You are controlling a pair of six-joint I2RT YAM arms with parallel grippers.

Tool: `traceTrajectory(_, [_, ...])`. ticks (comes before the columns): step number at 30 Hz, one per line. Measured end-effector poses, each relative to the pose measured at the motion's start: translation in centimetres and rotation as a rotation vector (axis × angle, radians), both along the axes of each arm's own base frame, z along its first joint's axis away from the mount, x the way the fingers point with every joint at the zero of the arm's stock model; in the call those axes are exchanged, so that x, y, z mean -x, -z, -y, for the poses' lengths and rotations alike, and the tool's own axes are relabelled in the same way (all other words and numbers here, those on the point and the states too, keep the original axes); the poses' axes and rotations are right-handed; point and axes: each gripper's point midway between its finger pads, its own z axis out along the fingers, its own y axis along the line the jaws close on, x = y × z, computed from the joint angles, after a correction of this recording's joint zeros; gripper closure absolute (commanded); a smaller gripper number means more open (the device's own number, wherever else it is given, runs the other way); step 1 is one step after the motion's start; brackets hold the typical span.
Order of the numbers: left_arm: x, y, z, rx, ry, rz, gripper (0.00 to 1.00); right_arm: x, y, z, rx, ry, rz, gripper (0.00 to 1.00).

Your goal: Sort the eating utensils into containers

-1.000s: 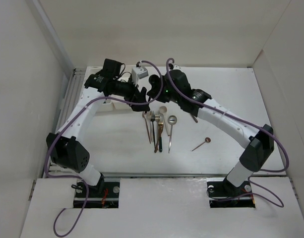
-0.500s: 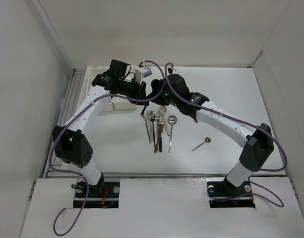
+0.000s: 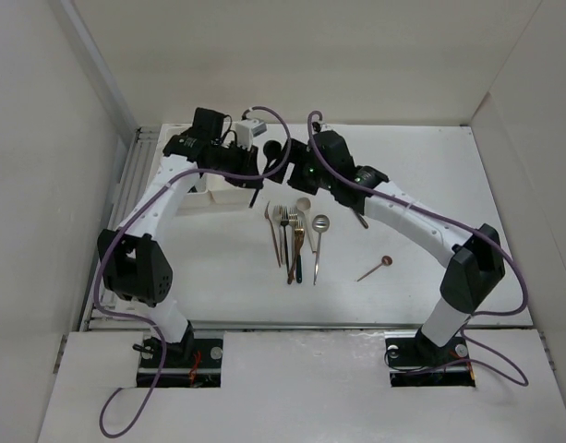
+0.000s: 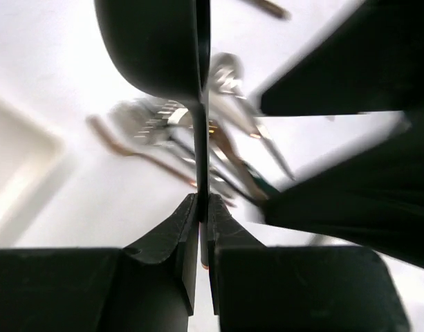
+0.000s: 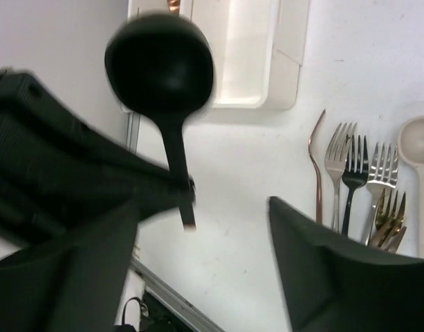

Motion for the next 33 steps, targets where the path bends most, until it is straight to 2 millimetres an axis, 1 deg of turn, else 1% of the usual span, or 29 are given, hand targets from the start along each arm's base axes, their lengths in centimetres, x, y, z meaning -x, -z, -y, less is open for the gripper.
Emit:
traceTrajectory(1, [-1.1,0.4,-0.9,-0.019,-0.039,0.006,1.0,-0.4,0.1,0.2,0.0,-0.005,-0.007,0.08])
traceTrajectory(2, [-2.1,0.8,-1.8,-0.04,-0.076,0.014,1.0,-0.7,0.0,0.4,0.001,-0.015,-0.004,0.08])
traceTrajectory(3, [-3.5,1.3,-3.1,-0.061,-0.13,0.012,1.0,-0.9,-0.1,0.6,0.004,-0.023,-0.002,0.07])
traceTrajectory(5, [-6.1,2.2,-5.6,-0.1,-0.228,0.011,1.0,-1.2,-0.1,1.3,0.018,-0.049,-0.003,0.07])
traceTrajectory(7, [-8.8,2.9,-8.7,-0.153,-0.341,0.015,1.0,-2.0,0.2,2.8,0.052,-0.062,0.004,0.03])
traceTrajectory(8, [-10.2,3.2,-10.2,-0.179,-0.394,0.02,1.0,-2.5,0.5,4.0,0.085,-0.056,0.004,0.02])
traceTrajectory(9, [-11.8,3.5,-12.2,-0.209,-0.461,0.034,1.0,-3.1,1.0,5.5,0.122,-0.046,-0.001,0.02])
traceTrajectory(11, [-14.1,3.9,-15.4,-0.258,-0.562,0.054,1.0,-4.0,2.3,8.7,0.207,-0.01,-0.038,0.02])
traceTrajectory(12, [-14.9,4.2,-16.9,-0.278,-0.606,0.057,1.0,-4.6,2.9,10.4,0.25,0.007,-0.056,0.0])
traceTrajectory(14, [-16.5,4.7,-19.7,-0.31,-0.69,0.063,0.99,-5.7,4.4,13.4,0.336,0.038,-0.094,0.0])
traceTrajectory(15, [-17.2,5.1,-20.9,-0.321,-0.725,0.061,0.98,-6.1,5.6,14.9,0.381,0.049,-0.124,0.0])
traceTrajectory(18, [-18.8,6.6,-23.9,-0.349,-0.801,0.047,0.82,-6.0,10.1,18.4,0.516,0.056,-0.238,0.0])
traceTrajectory(20, [-19.3,8.3,-25.3,-0.367,-0.83,0.021,0.71,-5.2,13.2,19.8,0.593,0.036,-0.319,0.0])
traceTrajectory(22, [-19.3,10.2,-26.2,-0.39,-0.843,-0.013,0.64,-4.2,16.0,20.8,0.652,0.01,-0.39,0.02])
traceTrajectory(23, [-19.3,11.1,-26.4,-0.399,-0.845,-0.03,0.56,-3.6,17.5,21.4,0.679,-0.001,-0.432,0.03])
traceTrajectory(24, [-19.3,11.9,-26.6,-0.411,-0.841,-0.044,0.53,-3.3,18.4,21.7,0.694,-0.013,-0.454,0.05])
traceTrajectory(26, [-19.1,13.0,-26.7,-0.426,-0.836,-0.066,0.46,-2.8,20.0,22.3,0.72,-0.028,-0.5,0.07])
traceTrajectory(28, [-19.0,13.2,-26.7,-0.431,-0.826,-0.07,0.39,-2.6,21.3,22.7,0.737,-0.037,-0.526,0.1])
traceTrajectory(31, [-19.1,12.8,-26.4,-0.433,-0.814,-0.055,0.36,-2.7,22.5,23.4,0.76,-0.042,-0.546,0.2])
traceTrajectory(32, [-19.1,12.6,-26.4,-0.433,-0.812,-0.052,0.36,-2.7,22.8,23.5,0.766,-0.044,-0.55,0.25])
traceTrajectory(33, [-19.0,12.4,-26.3,-0.433,-0.809,-0.047,0.34,-2.9,23.1,23.6,0.776,-0.049,-0.554,0.38])
